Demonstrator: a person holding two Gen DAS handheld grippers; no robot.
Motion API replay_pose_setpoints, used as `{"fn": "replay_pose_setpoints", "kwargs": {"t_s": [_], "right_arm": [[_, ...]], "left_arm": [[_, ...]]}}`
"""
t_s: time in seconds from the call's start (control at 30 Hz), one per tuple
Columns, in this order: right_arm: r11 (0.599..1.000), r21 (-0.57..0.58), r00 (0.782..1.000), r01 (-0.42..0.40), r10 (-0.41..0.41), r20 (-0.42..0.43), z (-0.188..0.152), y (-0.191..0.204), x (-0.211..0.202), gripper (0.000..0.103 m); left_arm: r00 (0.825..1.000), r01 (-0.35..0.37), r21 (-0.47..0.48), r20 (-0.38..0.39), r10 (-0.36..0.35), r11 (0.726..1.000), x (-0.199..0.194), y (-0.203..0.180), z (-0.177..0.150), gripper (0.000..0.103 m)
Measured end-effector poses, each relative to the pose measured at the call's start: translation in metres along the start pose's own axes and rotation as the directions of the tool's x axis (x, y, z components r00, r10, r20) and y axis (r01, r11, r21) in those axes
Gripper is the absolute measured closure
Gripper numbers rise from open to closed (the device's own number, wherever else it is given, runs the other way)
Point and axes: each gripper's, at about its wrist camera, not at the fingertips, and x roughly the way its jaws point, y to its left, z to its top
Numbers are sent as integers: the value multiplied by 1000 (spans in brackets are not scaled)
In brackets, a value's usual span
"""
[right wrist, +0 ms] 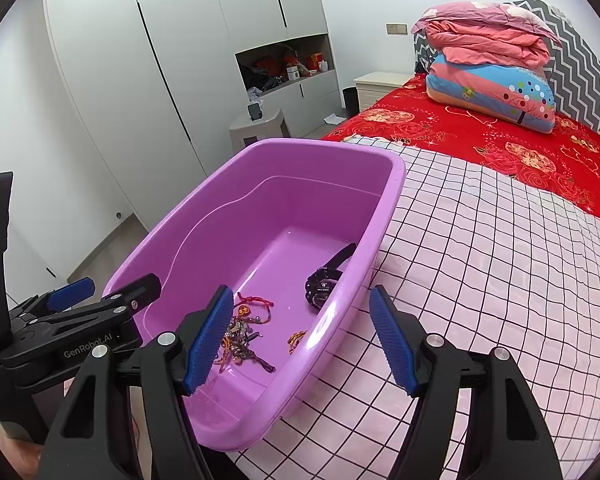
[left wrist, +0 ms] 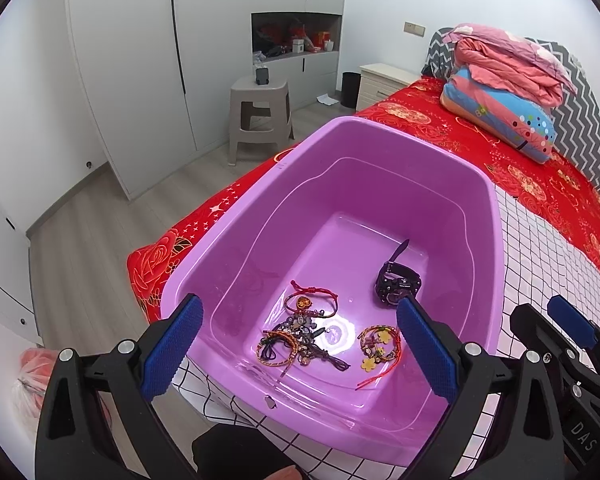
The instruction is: Organize jewelry
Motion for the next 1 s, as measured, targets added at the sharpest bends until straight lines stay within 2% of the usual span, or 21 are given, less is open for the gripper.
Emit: {"fn": "replay_pose_setpoints", "kwargs": {"t_s": [0.67, 1.0], "right_arm": [[1000, -4, 1000, -1, 1, -2, -2, 3, 1, 36], [1000, -1, 1000, -1, 1, -3, -2, 5, 2, 36]], "left_arm": [[999, 12, 12, 33, -13, 1000, -6, -2, 0, 7], [1000, -17, 6, 4, 17, 1000, -2, -2, -1, 7]]}}
